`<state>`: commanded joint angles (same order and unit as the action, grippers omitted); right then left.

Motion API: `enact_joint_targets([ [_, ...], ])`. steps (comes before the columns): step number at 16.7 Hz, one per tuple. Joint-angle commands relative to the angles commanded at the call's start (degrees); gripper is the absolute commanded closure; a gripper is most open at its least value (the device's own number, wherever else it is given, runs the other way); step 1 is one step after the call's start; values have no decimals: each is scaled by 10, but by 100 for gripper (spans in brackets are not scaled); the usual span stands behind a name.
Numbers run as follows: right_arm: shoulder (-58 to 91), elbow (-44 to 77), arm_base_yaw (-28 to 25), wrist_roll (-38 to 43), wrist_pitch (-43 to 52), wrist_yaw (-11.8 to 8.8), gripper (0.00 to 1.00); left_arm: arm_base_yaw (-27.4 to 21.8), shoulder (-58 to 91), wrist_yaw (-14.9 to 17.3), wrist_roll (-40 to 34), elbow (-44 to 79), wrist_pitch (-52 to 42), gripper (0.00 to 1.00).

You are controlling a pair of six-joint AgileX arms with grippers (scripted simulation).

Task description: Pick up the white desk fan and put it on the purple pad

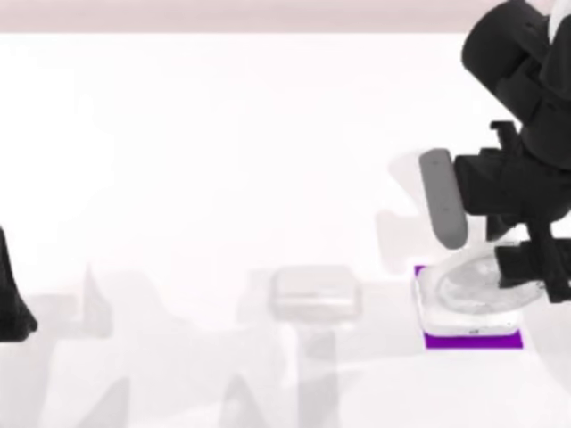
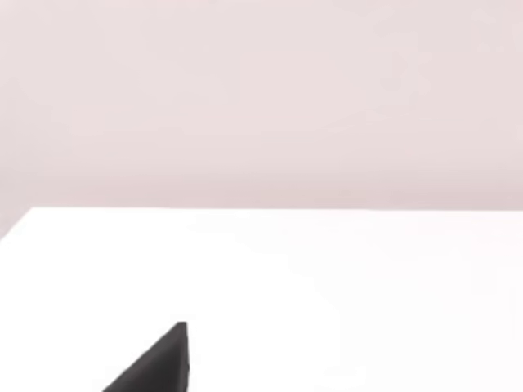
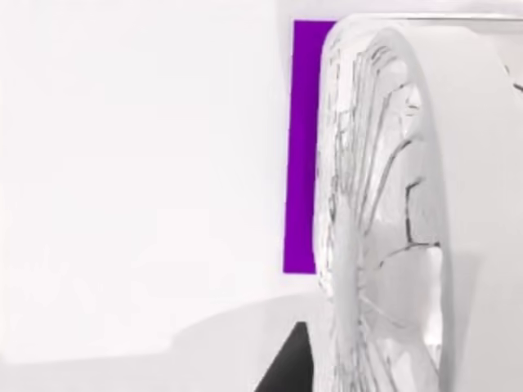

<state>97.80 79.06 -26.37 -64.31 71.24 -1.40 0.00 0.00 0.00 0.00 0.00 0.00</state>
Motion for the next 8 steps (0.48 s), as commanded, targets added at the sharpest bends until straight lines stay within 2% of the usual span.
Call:
enact_joint_targets([
  [2, 0, 0, 0, 0, 0, 0, 2, 0, 0, 0, 0, 0, 0, 0],
  [8, 0, 0, 0, 0, 0, 0, 0, 0, 0, 0, 0, 0, 0, 0],
])
